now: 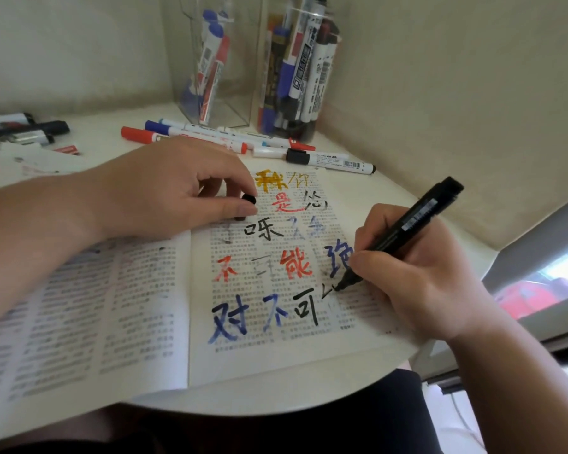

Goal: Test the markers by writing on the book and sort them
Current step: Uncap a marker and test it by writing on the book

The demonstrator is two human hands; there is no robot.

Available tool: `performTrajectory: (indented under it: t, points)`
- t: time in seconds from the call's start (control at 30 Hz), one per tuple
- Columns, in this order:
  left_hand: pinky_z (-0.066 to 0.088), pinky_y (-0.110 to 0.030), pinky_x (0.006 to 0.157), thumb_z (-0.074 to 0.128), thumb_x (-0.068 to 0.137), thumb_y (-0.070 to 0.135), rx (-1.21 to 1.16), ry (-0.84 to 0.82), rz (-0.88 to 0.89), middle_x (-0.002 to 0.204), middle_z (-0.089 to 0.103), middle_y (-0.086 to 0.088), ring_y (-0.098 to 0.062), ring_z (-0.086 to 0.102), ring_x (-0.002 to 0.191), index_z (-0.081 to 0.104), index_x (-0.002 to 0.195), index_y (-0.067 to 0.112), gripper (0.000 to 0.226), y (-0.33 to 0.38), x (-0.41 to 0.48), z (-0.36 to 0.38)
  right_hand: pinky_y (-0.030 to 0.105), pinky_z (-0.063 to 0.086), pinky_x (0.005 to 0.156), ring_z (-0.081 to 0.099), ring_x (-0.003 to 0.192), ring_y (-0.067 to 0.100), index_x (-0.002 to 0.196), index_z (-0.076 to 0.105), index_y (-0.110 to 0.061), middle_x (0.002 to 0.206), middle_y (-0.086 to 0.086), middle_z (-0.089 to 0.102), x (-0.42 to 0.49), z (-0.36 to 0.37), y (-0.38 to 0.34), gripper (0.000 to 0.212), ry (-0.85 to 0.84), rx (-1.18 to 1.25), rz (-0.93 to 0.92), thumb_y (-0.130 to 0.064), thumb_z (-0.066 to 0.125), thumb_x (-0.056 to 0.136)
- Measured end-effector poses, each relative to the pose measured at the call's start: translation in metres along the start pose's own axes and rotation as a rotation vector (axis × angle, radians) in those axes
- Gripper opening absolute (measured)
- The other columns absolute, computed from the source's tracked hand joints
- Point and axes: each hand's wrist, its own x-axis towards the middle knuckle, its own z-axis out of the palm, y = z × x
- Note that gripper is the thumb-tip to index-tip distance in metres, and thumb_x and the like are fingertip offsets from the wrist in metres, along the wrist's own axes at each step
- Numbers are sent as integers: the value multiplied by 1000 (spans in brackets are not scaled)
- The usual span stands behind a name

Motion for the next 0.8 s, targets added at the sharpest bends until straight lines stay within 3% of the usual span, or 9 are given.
performTrajectory:
  t: [0.13,0.23,0.4,0.53,0.67,0.8]
  points:
    - [49,-20,71,61,86,55,2,2,-15,95,67,27,-8,63,88,66,105,48,21,1,-1,-1,16,38,50,51,48,7,65,60,-6,55,-2,60,-4,-2,-1,11,-78,184,0,-3,66,73]
    - [52,-29,73,61,86,54,3,-2,-31,95,67,25,-8,64,86,68,108,45,25,2,-1,0,15,41,53,55,51,6,68,60,-3,58,-2,62,-8,-1,0,9,-124,173,-30,-1,67,74]
    - [55,-36,76,61,84,56,-15,8,-58,95,68,25,-6,64,87,68,107,46,25,5,-1,-1,19,40,52,52,52,11,68,64,-7,59,-1,61,-7,-6,0,16,-204,190,12,-19,75,67]
    - [55,-36,76,61,83,56,-8,6,-78,94,68,25,-6,64,87,69,107,45,28,7,-1,-1,20,40,53,53,52,10,70,61,-6,59,-3,61,-3,-3,4,9,-117,190,-8,-4,67,76]
    - [56,-38,77,61,84,55,-1,12,-80,94,69,23,-8,65,87,71,109,42,30,8,-1,-1,25,36,55,47,52,13,67,57,-8,57,-2,54,0,-1,8,12,-51,99,-27,-8,65,75]
    - [55,-37,76,61,84,55,-11,13,-83,94,69,24,-8,65,86,70,108,43,28,7,-1,-1,24,33,51,40,50,14,64,54,-5,55,2,46,-3,-4,5,20,-161,170,-21,-19,68,67]
